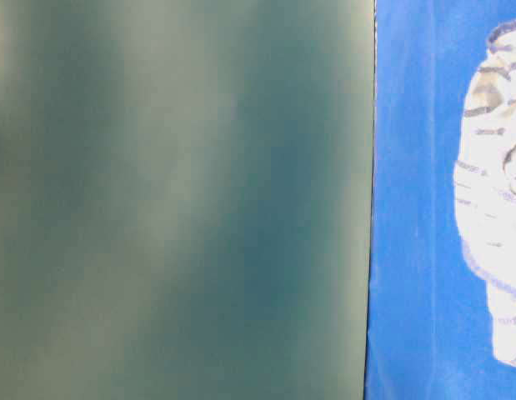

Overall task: Hand over the towel.
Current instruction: 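Move the left gripper toward the white-and-blue striped towel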

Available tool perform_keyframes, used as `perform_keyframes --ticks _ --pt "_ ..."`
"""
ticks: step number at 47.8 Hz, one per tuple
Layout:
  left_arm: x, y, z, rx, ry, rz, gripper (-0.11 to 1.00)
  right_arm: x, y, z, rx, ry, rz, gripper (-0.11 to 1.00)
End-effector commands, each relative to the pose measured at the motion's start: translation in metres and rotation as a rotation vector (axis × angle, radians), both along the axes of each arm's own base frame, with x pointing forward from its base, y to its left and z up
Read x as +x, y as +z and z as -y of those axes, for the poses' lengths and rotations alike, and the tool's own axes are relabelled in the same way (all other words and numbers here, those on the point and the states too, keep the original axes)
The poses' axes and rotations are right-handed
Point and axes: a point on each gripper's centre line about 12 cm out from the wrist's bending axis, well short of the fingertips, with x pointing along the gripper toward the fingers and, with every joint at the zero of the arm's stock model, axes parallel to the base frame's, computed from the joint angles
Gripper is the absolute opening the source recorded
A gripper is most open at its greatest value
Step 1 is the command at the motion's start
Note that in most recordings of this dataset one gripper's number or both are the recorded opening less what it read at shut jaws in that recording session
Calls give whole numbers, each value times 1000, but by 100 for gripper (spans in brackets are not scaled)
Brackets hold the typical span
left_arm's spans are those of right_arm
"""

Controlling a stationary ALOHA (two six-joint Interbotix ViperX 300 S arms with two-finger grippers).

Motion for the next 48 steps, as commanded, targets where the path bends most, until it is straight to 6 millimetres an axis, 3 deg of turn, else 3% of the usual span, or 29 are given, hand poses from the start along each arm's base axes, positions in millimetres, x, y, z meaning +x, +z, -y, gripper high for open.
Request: perform_keyframes --ticks 1,16,29,34,43,48 --pt "3 5 -1 -15 4 15 0 2 9 0 0 0 25 0" --pt "11 8 -5 -2 28 41 0 2 9 1 -2 -4 8 0" --pt "57 -5 -16 -28 63 -91 2 3 7 1 -2 -7 2 0" --pt "74 -14 -17 -44 64 -157 23 4 7 1 0 -7 -2 0" --pt "111 -48 -18 -99 70 -388 78 5 5 1 0 -5 -15 0" --pt "132 -73 -19 -124 77 -553 94 6 3 1 0 -7 -28 0"
